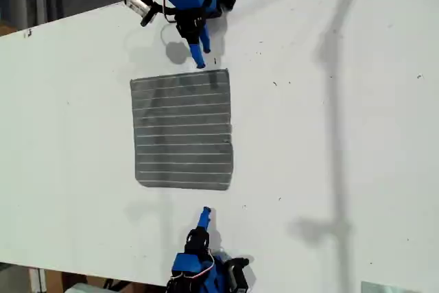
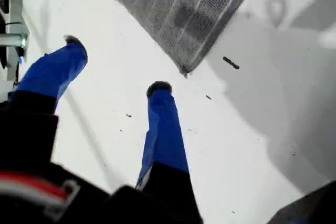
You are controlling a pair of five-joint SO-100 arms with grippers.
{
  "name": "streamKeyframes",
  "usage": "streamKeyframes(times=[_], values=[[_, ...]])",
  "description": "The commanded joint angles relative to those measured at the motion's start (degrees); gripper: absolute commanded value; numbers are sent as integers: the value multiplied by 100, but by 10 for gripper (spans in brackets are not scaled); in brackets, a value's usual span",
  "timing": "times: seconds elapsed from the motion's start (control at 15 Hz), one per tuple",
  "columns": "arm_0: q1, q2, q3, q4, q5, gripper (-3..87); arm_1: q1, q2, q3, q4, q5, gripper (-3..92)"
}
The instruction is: Grasp corners of a square towel and fold twice.
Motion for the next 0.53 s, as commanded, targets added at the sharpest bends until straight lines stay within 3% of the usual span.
streamKeyframes(times=[0.0,0.13,0.4,0.47], values=[[-475,26,-44,44,-3120,197,-439,9,-53,62,158,177],[-387,26,0,-53,-2830,199,-448,9,-53,62,149,175],[-387,26,0,-35,-3164,210,-536,9,-44,44,26,175],[-308,35,0,-141,-3032,220,-677,-35,18,-176,-158,223]])
